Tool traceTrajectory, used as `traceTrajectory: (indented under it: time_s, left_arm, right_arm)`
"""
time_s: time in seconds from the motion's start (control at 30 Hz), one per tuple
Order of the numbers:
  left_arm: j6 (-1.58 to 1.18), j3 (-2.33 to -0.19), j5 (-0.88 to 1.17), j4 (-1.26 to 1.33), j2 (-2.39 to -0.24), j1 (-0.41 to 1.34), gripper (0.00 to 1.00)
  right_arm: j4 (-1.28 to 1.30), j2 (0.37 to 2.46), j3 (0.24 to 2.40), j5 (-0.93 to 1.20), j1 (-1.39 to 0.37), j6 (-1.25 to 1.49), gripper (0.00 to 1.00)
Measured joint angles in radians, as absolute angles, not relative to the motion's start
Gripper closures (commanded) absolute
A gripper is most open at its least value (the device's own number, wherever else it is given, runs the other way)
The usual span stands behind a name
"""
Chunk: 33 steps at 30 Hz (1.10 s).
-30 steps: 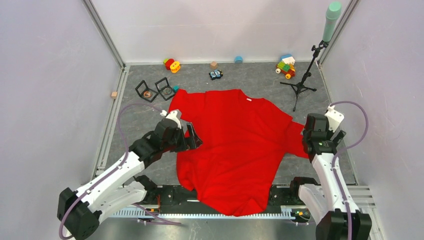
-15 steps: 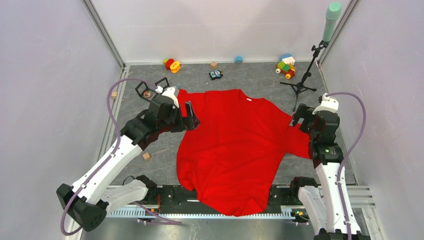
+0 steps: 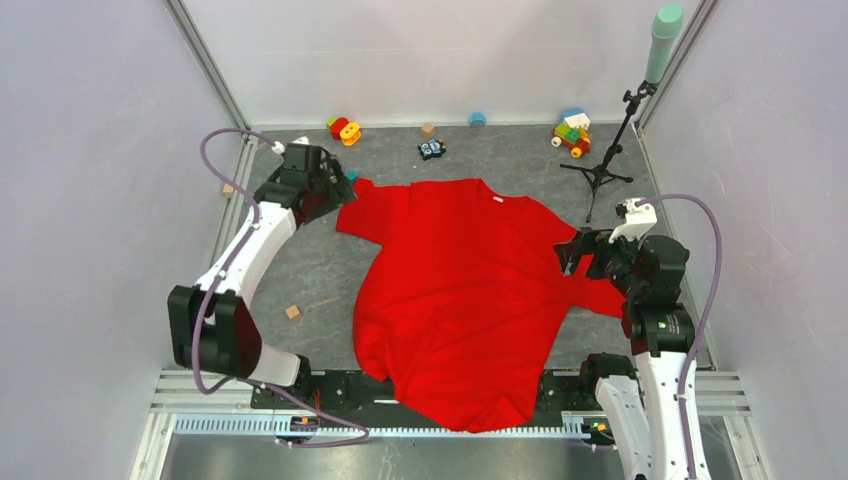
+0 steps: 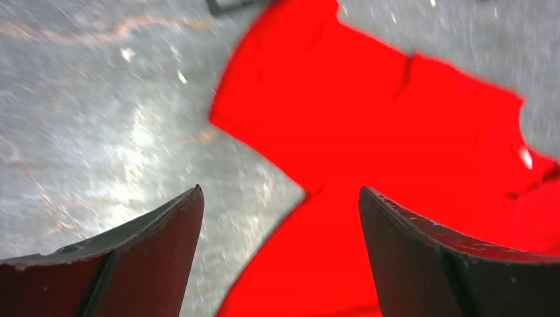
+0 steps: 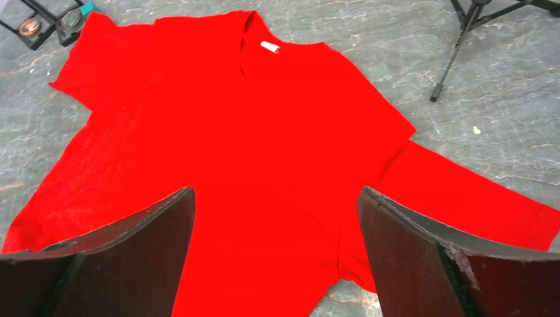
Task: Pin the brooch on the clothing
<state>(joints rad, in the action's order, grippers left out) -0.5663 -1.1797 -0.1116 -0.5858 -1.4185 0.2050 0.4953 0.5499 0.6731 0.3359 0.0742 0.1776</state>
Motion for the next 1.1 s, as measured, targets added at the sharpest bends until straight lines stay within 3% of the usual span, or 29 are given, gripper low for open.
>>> traceTrajectory:
  time_s: [0.3,0.63,1.1]
  left_arm:
    - [-0.567,-1.235,-0.159,-0.413,-1.627,-0.017,0.18]
    - [-0.568,-1.427,-0.209,-0.362,-1.923,-0.051,0.24]
    - [-0.624,-1.479,-0.306,-0.342,-1.996,-0.088,0.24]
  right_arm:
    - [0.535,0.530,0.673,0.396,0.074,0.177,0.05]
    - [0.570,0.553,0.673,0.414,0.074,0.154,0.05]
    - [0.598,0.580,0.673,0.409,0.074,0.128,0.05]
